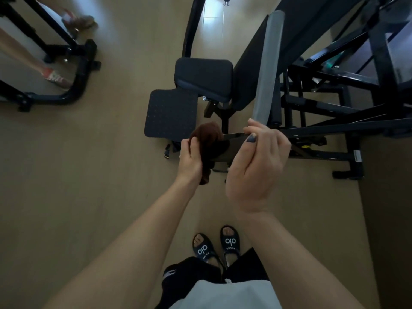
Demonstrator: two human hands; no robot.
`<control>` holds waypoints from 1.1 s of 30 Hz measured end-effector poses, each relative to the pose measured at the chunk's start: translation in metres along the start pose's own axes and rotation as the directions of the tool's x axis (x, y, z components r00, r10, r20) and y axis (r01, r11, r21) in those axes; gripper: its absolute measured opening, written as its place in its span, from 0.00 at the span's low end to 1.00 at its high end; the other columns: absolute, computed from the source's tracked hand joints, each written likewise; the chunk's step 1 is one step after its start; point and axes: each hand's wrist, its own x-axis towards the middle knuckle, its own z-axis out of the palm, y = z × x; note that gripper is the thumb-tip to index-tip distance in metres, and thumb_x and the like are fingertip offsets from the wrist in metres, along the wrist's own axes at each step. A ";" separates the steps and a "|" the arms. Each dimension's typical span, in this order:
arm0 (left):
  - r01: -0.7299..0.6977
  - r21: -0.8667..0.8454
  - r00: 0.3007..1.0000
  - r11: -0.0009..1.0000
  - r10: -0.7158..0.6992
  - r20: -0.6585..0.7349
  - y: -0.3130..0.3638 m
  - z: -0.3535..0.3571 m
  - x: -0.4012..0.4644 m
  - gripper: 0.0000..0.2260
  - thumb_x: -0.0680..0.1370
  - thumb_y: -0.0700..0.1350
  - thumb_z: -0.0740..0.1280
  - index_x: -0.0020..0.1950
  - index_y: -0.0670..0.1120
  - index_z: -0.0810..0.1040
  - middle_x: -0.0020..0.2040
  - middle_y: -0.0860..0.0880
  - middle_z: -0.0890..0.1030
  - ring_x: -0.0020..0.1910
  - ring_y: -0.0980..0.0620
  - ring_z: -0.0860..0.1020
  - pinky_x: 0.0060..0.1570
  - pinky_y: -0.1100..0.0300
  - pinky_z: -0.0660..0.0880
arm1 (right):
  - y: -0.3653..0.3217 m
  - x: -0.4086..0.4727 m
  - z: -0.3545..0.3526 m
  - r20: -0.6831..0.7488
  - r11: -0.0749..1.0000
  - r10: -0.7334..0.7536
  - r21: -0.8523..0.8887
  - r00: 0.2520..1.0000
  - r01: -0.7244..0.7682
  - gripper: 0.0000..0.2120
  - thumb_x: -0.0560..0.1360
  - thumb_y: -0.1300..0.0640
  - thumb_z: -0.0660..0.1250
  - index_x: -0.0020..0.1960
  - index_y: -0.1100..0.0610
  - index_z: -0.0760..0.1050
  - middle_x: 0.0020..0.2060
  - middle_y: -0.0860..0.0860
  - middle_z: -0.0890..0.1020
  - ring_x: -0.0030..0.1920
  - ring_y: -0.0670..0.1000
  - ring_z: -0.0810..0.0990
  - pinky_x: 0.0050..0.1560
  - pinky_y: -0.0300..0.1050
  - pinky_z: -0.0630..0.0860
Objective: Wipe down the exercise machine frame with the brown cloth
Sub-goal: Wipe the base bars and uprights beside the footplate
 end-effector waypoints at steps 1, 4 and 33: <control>0.013 0.008 1.000 1.000 -0.013 -0.022 0.004 0.002 -0.003 0.10 0.86 0.60 0.53 0.51 0.59 0.69 0.56 0.45 0.77 0.56 0.44 0.79 0.58 0.41 0.79 | 0.000 0.001 -0.001 0.011 1.000 0.002 -0.004 1.000 -0.002 0.15 0.82 0.60 0.56 0.52 0.64 0.81 0.54 0.55 0.85 0.57 0.60 0.78 0.54 0.42 0.74; -0.027 -0.055 1.000 0.998 0.026 -0.006 0.017 0.010 -0.023 0.11 0.82 0.65 0.55 0.53 0.60 0.68 0.54 0.51 0.79 0.52 0.51 0.81 0.45 0.54 0.81 | -0.003 0.004 -0.004 0.042 1.000 0.018 -0.007 0.999 -0.017 0.15 0.83 0.59 0.56 0.53 0.63 0.81 0.54 0.55 0.84 0.58 0.61 0.78 0.53 0.39 0.73; -0.051 -0.023 0.956 0.998 0.056 0.288 0.036 -0.012 -0.035 0.06 0.81 0.66 0.52 0.53 0.67 0.64 0.66 0.47 0.71 0.66 0.43 0.72 0.66 0.37 0.72 | -0.016 -0.006 0.000 -0.015 0.992 0.097 -0.084 0.995 -0.098 0.16 0.83 0.59 0.54 0.58 0.64 0.79 0.54 0.56 0.84 0.55 0.56 0.78 0.57 0.49 0.76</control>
